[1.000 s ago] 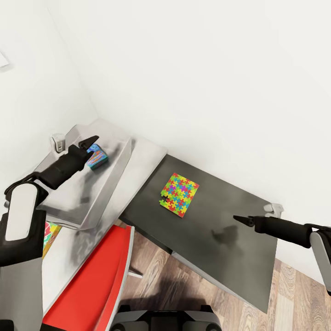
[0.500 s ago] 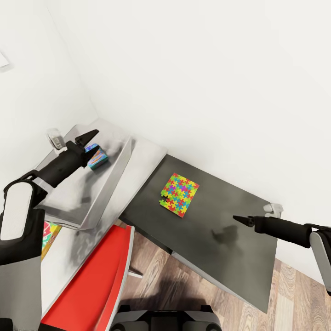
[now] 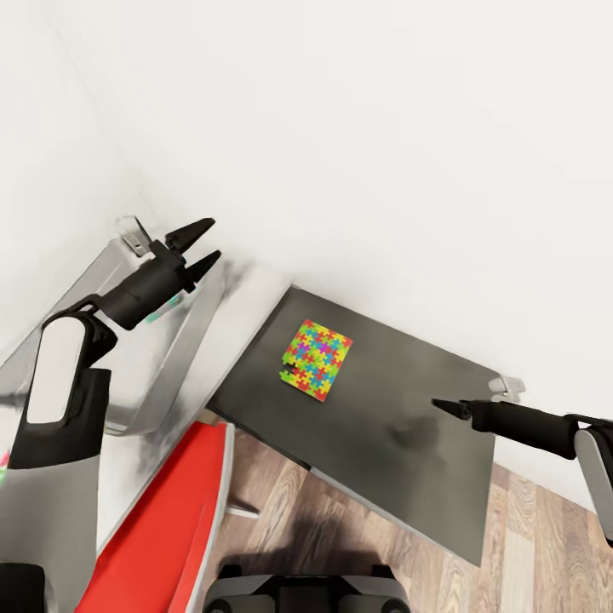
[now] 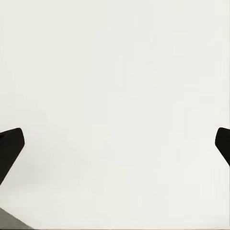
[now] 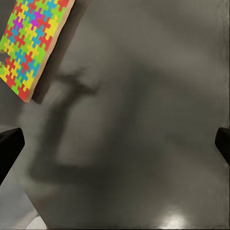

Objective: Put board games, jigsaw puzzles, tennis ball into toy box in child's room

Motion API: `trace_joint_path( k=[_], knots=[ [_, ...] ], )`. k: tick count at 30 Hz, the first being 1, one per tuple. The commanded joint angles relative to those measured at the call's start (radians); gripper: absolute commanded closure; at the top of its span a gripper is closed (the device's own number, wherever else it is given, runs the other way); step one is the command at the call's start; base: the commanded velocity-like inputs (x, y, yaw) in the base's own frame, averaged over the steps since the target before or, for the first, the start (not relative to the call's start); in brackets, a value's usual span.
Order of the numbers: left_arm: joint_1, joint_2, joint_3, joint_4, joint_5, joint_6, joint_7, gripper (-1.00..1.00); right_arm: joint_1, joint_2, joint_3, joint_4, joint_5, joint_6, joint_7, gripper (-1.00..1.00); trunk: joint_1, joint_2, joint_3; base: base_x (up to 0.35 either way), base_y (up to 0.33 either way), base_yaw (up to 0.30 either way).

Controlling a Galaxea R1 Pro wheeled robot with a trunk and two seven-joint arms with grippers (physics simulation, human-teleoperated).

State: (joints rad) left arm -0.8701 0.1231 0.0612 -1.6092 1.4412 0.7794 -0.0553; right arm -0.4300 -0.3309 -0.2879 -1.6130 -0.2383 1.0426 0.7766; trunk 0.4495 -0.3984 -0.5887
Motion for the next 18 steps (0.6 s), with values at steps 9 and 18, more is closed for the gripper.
trace_joint_path(
  k=[9, 18],
  knots=[
    [-0.029, -0.070, -0.114, 0.001, 0.006, 0.011, 0.066, -1.00, -0.001, 0.000, -0.002, -0.001, 0.003, 0.005, 0.006, -1.00, 0.001, -0.002, -0.001, 0.000, 0.000, -0.253],
    [-0.029, -0.112, -0.200, 0.002, 0.000, 0.012, 0.122, -1.00, -0.001, -0.001, -0.003, -0.001, 0.004, 0.005, 0.006, -1.00, 0.001, -0.002, -0.001, 0.000, 0.000, -0.272]
  ],
)
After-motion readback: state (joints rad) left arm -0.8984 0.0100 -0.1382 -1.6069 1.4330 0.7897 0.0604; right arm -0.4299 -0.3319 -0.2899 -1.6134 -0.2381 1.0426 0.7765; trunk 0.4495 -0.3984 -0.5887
